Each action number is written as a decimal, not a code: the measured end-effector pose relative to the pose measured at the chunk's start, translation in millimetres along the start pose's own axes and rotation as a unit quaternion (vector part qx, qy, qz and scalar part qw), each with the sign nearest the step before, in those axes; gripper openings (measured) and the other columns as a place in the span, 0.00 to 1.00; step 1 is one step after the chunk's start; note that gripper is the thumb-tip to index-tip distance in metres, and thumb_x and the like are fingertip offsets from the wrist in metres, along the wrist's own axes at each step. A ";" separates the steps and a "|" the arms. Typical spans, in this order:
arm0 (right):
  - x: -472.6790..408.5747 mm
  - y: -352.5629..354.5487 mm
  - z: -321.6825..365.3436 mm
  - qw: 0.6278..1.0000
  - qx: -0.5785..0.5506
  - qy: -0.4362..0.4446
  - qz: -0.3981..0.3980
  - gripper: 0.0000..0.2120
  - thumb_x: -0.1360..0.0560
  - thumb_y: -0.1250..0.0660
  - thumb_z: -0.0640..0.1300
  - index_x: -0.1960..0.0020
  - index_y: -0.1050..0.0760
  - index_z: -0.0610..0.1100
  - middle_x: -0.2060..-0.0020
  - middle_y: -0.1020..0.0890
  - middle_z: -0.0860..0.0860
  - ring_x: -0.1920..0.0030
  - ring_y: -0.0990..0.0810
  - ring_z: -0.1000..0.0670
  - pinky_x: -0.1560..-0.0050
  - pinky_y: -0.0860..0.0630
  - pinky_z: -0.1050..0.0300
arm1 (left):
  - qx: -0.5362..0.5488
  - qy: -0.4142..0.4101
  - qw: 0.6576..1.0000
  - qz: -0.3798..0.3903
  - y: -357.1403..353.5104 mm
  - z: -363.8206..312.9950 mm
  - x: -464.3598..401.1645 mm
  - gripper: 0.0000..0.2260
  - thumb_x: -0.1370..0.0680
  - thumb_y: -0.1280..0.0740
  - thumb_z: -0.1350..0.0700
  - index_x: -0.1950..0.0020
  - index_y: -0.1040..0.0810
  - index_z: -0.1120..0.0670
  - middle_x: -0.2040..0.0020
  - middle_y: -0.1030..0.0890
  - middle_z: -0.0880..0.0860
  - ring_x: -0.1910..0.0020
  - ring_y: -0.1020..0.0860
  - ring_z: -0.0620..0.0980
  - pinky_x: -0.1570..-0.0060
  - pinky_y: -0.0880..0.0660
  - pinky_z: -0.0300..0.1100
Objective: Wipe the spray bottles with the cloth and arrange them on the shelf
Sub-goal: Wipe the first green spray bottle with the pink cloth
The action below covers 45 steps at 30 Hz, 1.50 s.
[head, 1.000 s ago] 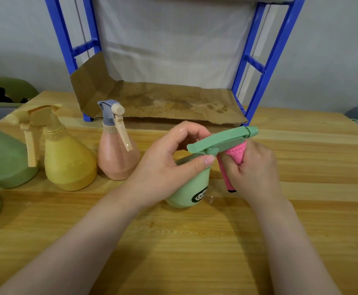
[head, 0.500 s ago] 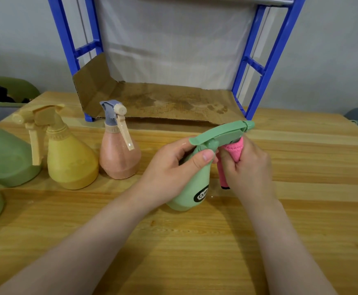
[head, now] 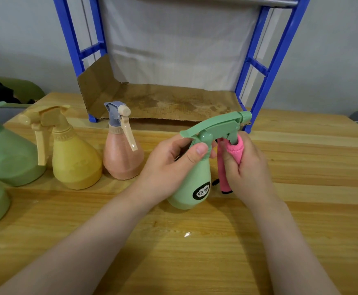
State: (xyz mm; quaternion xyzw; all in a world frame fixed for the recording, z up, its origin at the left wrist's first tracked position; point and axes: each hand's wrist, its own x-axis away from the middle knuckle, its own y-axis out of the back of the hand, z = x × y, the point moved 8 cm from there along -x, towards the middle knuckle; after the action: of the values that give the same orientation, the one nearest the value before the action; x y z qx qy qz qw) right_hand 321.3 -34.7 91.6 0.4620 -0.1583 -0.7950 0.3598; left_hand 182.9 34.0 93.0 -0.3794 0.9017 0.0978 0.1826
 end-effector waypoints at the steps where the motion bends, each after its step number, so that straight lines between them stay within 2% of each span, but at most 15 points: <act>1: -0.1 1.0 -1.0 1.000 0.004 -0.004 -0.005 0.17 0.20 0.44 0.58 0.42 0.26 0.48 0.57 0.21 0.56 0.58 0.24 0.54 0.59 0.30 0.57 | 0.001 -0.009 1.000 -0.002 0.6 -1.6 -0.5 0.15 0.24 0.36 0.46 0.48 0.18 0.54 0.53 0.15 0.49 0.50 0.18 0.47 0.49 0.23 0.41; 4: -2.1 10.0 -6.7 0.998 0.021 -0.037 -0.042 0.20 0.20 0.46 0.63 0.45 0.25 0.50 0.61 0.20 0.55 0.61 0.23 0.54 0.62 0.25 0.54 | 0.029 -0.042 0.998 -0.021 6.8 -9.3 -2.0 0.13 0.24 0.36 0.48 0.44 0.21 0.54 0.52 0.15 0.46 0.49 0.19 0.44 0.48 0.25 0.38; 9: -3.0 16.6 -7.8 0.988 -0.096 -0.077 -0.088 0.11 0.23 0.46 0.63 0.53 0.29 0.60 0.66 0.22 0.67 0.62 0.24 0.65 0.62 0.32 0.72 | -0.065 -0.026 0.997 -0.032 13.5 -5.7 -5.3 0.18 0.22 0.41 0.42 0.43 0.22 0.53 0.49 0.18 0.46 0.48 0.22 0.43 0.48 0.29 0.36; 12: -1.6 14.7 -6.0 0.976 -0.170 -0.089 -0.101 0.13 0.24 0.47 0.63 0.56 0.30 0.57 0.71 0.24 0.66 0.68 0.26 0.62 0.65 0.34 0.71 | -0.125 0.001 0.992 0.014 2.8 5.5 -3.0 0.16 0.22 0.46 0.41 0.49 0.23 0.47 0.50 0.22 0.44 0.49 0.25 0.43 0.48 0.32 0.39; 15: -2.5 18.6 -6.7 0.964 -0.213 -0.105 -0.123 0.17 0.24 0.47 0.65 0.56 0.29 0.54 0.71 0.24 0.63 0.68 0.27 0.61 0.64 0.32 0.66 | -0.093 0.026 0.994 0.041 -0.6 11.2 -1.6 0.17 0.23 0.47 0.44 0.47 0.22 0.49 0.41 0.24 0.53 0.38 0.27 0.48 0.38 0.32 0.45; 18: -2.8 27.5 -4.3 0.947 -0.258 -0.108 -0.155 0.24 0.26 0.45 0.73 0.53 0.27 0.53 0.67 0.24 0.59 0.65 0.26 0.59 0.62 0.29 0.62 | -0.103 -0.020 0.994 0.033 0.8 1.1 -1.2 0.18 0.20 0.46 0.46 0.38 0.24 0.52 0.40 0.24 0.52 0.36 0.28 0.50 0.37 0.33 0.40; 21: -1.1 29.8 1.3 0.935 -0.302 -0.101 -0.156 0.28 0.31 0.45 0.78 0.52 0.26 0.55 0.65 0.22 0.57 0.62 0.23 0.56 0.60 0.26 0.60 | -0.226 -0.102 0.969 -0.006 5.0 -14.4 -2.3 0.17 0.19 0.42 0.48 0.34 0.26 0.54 0.43 0.23 0.48 0.37 0.29 0.48 0.37 0.34 0.35; 23: -0.5 31.2 4.5 0.936 -0.301 -0.095 -0.158 0.30 0.31 0.45 0.78 0.50 0.26 0.54 0.63 0.21 0.57 0.61 0.23 0.55 0.58 0.26 0.58 | -0.307 -0.142 0.940 -0.037 8.2 -20.9 -3.1 0.17 0.20 0.38 0.47 0.37 0.24 0.55 0.45 0.22 0.47 0.40 0.29 0.49 0.38 0.35 0.37; 25: -1.4 30.0 9.9 0.948 -0.278 -0.068 -0.139 0.36 0.29 0.46 0.77 0.48 0.26 0.46 0.63 0.22 0.54 0.62 0.24 0.53 0.59 0.27 0.55 | -0.373 -0.157 0.913 -0.054 9.6 -22.3 -3.3 0.18 0.22 0.36 0.45 0.38 0.22 0.54 0.45 0.22 0.47 0.41 0.29 0.50 0.38 0.33 0.42; 29: -2.9 21.4 27.9 0.972 -0.220 -0.013 -0.079 0.23 0.24 0.47 0.72 0.44 0.32 0.55 0.59 0.23 0.62 0.61 0.24 0.64 0.59 0.30 0.70 | -0.478 -0.182 0.856 -0.079 6.8 -22.8 -0.1 0.18 0.24 0.33 0.43 0.40 0.20 0.51 0.47 0.21 0.46 0.42 0.29 0.50 0.41 0.32 0.48; 32: -1.1 3.1 29.7 0.984 -0.174 -0.032 -0.017 0.20 0.26 0.39 0.65 0.43 0.34 0.52 0.60 0.24 0.65 0.61 0.24 0.63 0.62 0.30 0.72 | -0.536 -0.215 0.812 -0.084 -4.1 -22.5 4.9 0.15 0.25 0.33 0.47 0.43 0.18 0.53 0.49 0.20 0.49 0.43 0.28 0.52 0.42 0.34 0.49; 34: 0.4 -4.2 27.4 0.985 -0.167 -0.051 -0.012 0.18 0.25 0.35 0.62 0.44 0.34 0.51 0.62 0.24 0.67 0.64 0.24 0.61 0.64 0.30 0.70 | -0.563 -0.234 0.789 -0.082 -11.1 -21.7 8.2 0.14 0.26 0.32 0.49 0.46 0.17 0.55 0.49 0.19 0.51 0.44 0.28 0.53 0.42 0.35 0.48; 37: 2.1 -2.2 24.1 0.986 -0.144 -0.064 -0.055 0.09 0.22 0.37 0.58 0.49 0.32 0.53 0.67 0.25 0.61 0.66 0.25 0.59 0.66 0.32 0.69 | -0.577 -0.228 0.781 -0.071 -15.9 -20.4 9.4 0.13 0.26 0.32 0.49 0.47 0.18 0.55 0.50 0.20 0.51 0.44 0.27 0.53 0.42 0.35 0.46; 41: 2.8 9.4 21.8 0.991 -0.056 -0.068 -0.104 0.14 0.22 0.45 0.61 0.52 0.30 0.52 0.68 0.26 0.61 0.65 0.25 0.61 0.66 0.34 0.70 | -0.562 -0.216 0.797 -0.057 -19.7 -23.4 10.4 0.14 0.26 0.32 0.48 0.46 0.19 0.55 0.49 0.21 0.50 0.43 0.27 0.54 0.42 0.34 0.47; 45: 4.0 15.7 14.7 0.985 -0.053 -0.102 -0.132 0.17 0.22 0.46 0.62 0.65 0.34 0.55 0.75 0.29 0.58 0.70 0.27 0.59 0.70 0.35 0.66 | -0.558 -0.203 0.803 -0.051 -21.9 -23.2 11.6 0.14 0.25 0.32 0.47 0.43 0.20 0.53 0.48 0.21 0.49 0.43 0.26 0.53 0.42 0.35 0.47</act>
State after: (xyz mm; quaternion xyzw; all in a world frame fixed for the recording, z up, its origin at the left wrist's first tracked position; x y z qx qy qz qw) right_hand 314.3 -49.6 106.0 0.3761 -0.0897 -0.8856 0.2574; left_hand 185.2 3.9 108.8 -0.4331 0.6132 0.6490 0.1234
